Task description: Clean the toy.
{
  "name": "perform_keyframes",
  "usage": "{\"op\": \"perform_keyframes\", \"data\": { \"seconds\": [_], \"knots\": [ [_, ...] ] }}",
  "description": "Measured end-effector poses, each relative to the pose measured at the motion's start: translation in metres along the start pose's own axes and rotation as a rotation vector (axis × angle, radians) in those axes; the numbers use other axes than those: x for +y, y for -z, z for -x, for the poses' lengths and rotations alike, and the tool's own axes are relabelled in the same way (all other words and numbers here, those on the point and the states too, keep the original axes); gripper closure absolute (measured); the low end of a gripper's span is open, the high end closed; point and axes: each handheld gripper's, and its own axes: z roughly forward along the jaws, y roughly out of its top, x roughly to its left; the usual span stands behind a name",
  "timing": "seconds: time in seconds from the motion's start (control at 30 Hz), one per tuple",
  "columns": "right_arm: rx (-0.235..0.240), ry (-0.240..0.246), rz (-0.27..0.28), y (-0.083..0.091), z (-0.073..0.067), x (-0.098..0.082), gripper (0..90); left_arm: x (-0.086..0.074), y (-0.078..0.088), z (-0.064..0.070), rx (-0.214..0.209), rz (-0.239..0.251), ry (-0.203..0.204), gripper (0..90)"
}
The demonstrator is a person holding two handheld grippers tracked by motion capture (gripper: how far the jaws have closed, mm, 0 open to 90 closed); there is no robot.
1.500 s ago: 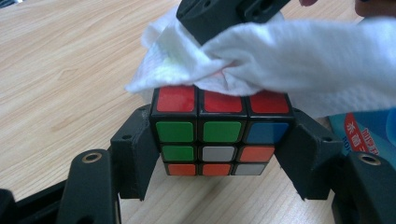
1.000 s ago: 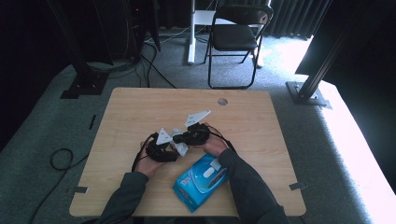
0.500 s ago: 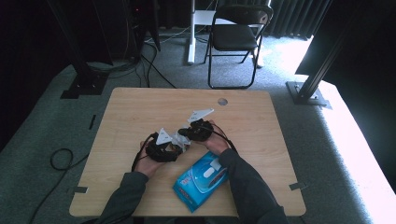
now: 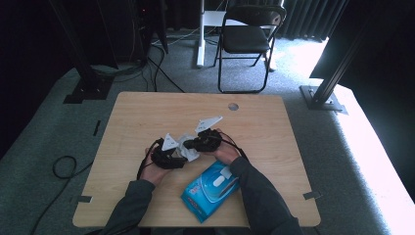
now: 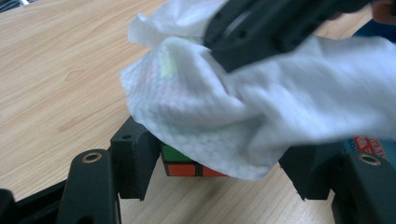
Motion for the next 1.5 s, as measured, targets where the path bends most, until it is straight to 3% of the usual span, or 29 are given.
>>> {"op": "perform_keyframes", "data": {
  "seconds": [0.2,0.6,0.8,1.17,1.5],
  "knots": [
    [0.02,0.017,-0.001,0.002,-0.002,-0.001,86.6,-0.001,0.002,-0.004,0.004,0.002,0.01,34.5],
    [-0.163,-0.064,-0.014,0.013,0.017,-0.008,86.6,-0.001,0.003,-0.004,0.002,0.007,0.009,34.5],
    [-0.223,-0.111,-0.013,0.019,0.026,-0.014,86.6,-0.001,0.005,-0.006,0.008,0.009,0.016,34.5],
    [-0.347,-0.136,-0.052,0.025,0.037,-0.023,86.6,-0.001,0.009,-0.011,0.02,0.014,0.021,34.5],
    [-0.387,-0.148,-0.066,0.022,0.036,-0.023,86.3,0.002,0.012,-0.01,0.018,0.034,0.02,34.5]
  ]
}}
